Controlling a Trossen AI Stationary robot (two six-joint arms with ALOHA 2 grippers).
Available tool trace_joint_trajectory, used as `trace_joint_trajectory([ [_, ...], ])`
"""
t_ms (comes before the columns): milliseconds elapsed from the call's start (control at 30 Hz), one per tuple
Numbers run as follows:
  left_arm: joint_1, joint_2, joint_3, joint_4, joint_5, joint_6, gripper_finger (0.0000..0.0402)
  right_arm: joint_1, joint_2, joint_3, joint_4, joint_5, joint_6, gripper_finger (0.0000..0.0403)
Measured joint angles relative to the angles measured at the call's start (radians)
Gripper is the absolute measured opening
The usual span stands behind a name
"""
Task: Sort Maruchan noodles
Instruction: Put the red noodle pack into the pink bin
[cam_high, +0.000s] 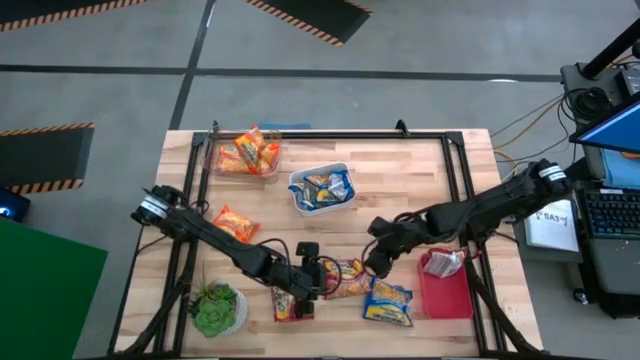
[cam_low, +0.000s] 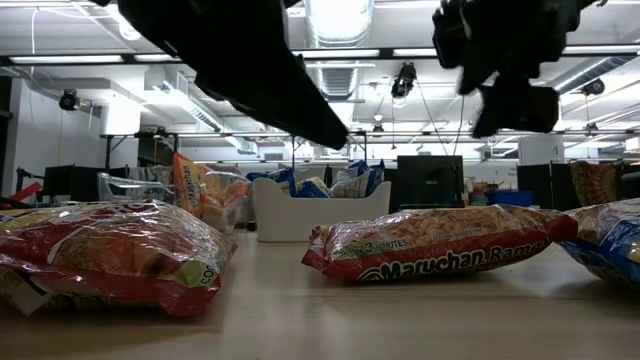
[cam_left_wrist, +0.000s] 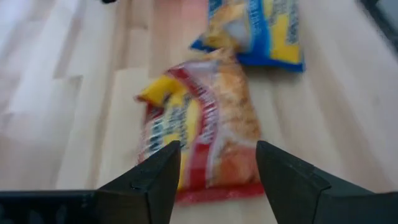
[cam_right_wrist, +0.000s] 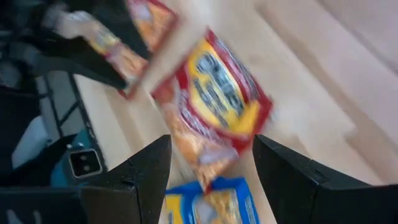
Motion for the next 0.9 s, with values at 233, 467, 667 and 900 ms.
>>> trace_joint_trajectory([
  [233,-0.004,0.033,0.0,0.032,0.038,0.001,0.0146,0.012,0.093,0.085,-0.18,-0.091,0.12,0.0214],
  [467,-0.004,0.049,-0.029,0.073,0.038,0.011,0.0071,0.018,0.17,0.11,-0.194,-0.097,0.119,0.0214],
  [667,0.002,0.049,-0.108,0.232,0.082,0.011,0.0016,0.016,0.234,0.111,-0.148,-0.071,0.09,0.0216],
  [900,0.009,0.05,-0.206,0.442,0.085,0.008,0.0001,0.013,0.282,0.111,-0.083,-0.075,0.074,0.0245],
])
